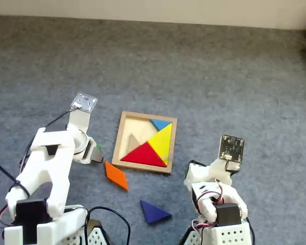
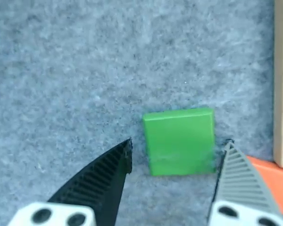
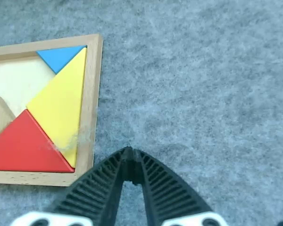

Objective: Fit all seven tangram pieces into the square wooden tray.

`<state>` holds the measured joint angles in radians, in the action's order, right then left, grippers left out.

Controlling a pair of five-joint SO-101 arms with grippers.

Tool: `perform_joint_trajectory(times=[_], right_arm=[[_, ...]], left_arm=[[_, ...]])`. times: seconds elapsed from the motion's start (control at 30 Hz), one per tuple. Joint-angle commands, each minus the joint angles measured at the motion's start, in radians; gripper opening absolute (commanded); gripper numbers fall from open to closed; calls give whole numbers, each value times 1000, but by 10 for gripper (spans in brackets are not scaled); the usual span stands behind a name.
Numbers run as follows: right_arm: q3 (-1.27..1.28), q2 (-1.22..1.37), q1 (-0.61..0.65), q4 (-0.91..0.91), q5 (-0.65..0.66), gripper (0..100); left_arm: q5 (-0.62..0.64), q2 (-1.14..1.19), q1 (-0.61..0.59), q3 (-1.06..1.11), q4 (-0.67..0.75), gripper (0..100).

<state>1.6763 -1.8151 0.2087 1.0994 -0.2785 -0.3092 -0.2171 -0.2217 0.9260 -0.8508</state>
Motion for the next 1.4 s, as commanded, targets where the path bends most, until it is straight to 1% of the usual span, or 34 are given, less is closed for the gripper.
perform_joint_trajectory(times=[0.0, 0.07, 0.2, 0.33, 0.43, 0.53, 0.7, 0.8, 0.93, 1.1, 1.37], right_arm=[[137, -16, -15, 1, 11, 5], [137, -16, -15, 1, 11, 5], [137, -16, -15, 1, 11, 5], [137, -16, -15, 1, 11, 5], [137, -16, -15, 1, 11, 5], [137, -16, -15, 1, 11, 5], [137, -16, -15, 1, 11, 5], [137, -16, -15, 1, 11, 5], [137, -16, -15, 1, 11, 5], [137, -16, -15, 1, 11, 5], [137, -16, -15, 1, 11, 5]], left_arm=[[3, 2, 28, -42, 0, 213], [2, 5, 45, -44, -2, 185], [3, 5, 76, -42, -5, 173], [3, -2, 97, -41, -9, 133], [3, -4, 105, -71, -61, 126], [3, -18, 105, -143, -164, 126], [0, -147, 110, -219, -284, 126], [0, -229, 153, -240, -328, 125], [2, -283, 245, -263, -376, 126], [2, -232, 321, -337, -368, 126], [3, -12, 460, -518, -368, 126]])
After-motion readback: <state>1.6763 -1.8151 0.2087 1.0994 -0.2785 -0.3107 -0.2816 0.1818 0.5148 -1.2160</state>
